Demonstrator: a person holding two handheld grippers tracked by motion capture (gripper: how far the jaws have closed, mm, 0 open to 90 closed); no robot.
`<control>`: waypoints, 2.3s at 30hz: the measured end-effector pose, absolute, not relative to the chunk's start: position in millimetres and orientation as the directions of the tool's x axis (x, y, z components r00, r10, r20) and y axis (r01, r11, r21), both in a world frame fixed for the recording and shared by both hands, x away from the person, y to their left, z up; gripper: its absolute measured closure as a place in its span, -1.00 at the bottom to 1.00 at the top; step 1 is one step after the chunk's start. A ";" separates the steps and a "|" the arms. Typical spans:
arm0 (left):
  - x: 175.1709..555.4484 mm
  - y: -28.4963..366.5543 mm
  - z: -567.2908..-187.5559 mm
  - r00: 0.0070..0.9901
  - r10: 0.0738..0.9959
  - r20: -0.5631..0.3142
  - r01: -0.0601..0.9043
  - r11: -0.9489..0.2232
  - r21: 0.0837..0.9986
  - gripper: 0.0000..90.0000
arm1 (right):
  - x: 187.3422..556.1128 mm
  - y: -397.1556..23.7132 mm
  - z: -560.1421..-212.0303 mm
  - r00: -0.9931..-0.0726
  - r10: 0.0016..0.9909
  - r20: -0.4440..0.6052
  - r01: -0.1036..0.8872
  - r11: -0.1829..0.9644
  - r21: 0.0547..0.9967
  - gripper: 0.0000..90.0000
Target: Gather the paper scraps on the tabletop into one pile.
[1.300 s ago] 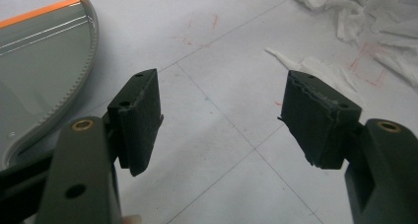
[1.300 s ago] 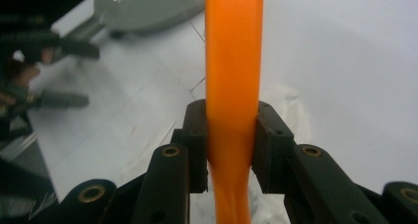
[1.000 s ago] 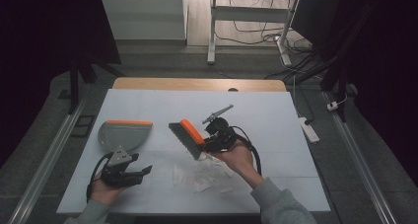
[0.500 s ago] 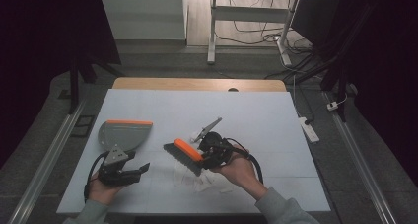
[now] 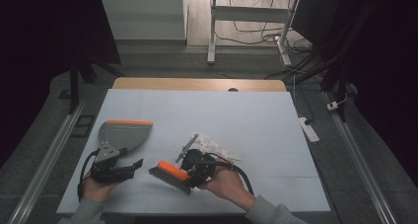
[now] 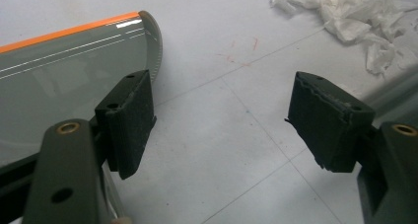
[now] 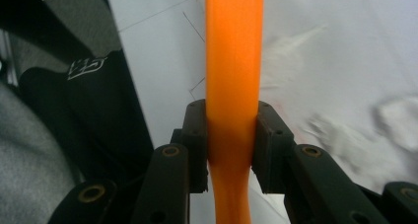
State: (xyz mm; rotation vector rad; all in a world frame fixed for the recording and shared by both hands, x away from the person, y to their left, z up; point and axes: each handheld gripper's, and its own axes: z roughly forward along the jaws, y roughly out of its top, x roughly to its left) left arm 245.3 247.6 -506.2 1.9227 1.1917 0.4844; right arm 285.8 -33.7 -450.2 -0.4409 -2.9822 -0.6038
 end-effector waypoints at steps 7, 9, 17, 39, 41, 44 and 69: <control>244.9 250.1 -505.9 0.474 0.876 -0.087 0.561 -0.225 0.797 -0.41 | 289.2 -10.1 -462.0 -0.955 0.263 0.139 0.297 0.873 0.387 0.57; 244.9 250.4 -506.0 0.472 0.877 -0.089 0.561 -0.221 0.797 -0.41 | 294.8 -9.1 -463.7 -0.949 0.287 0.128 0.314 0.869 0.383 0.57; 245.2 249.0 -507.1 0.476 0.875 -0.086 0.563 -0.228 0.794 -0.41 | 339.3 -51.0 -464.5 -0.876 0.470 0.105 0.468 0.781 0.413 0.57; 245.6 247.1 -509.0 0.483 0.872 -0.082 0.568 -0.240 0.787 -0.40 | 294.3 -99.5 -432.5 -0.944 0.302 0.135 0.331 0.853 0.404 0.57; 245.9 246.3 -509.4 0.484 0.871 -0.082 0.568 -0.242 0.786 -0.40 | 285.2 -95.4 -438.2 -0.960 0.251 0.124 0.279 0.887 0.369 0.57; 245.8 245.1 -509.6 0.487 0.870 -0.080 0.568 -0.246 0.785 -0.40 | 278.0 -84.3 -448.2 -0.976 0.198 0.093 0.217 0.926 0.309 0.57; 245.8 245.7 -510.3 0.489 0.869 -0.077 0.569 -0.251 0.783 -0.40 | 339.5 -93.3 -412.9 -0.934 0.357 -0.030 0.304 0.834 0.460 0.57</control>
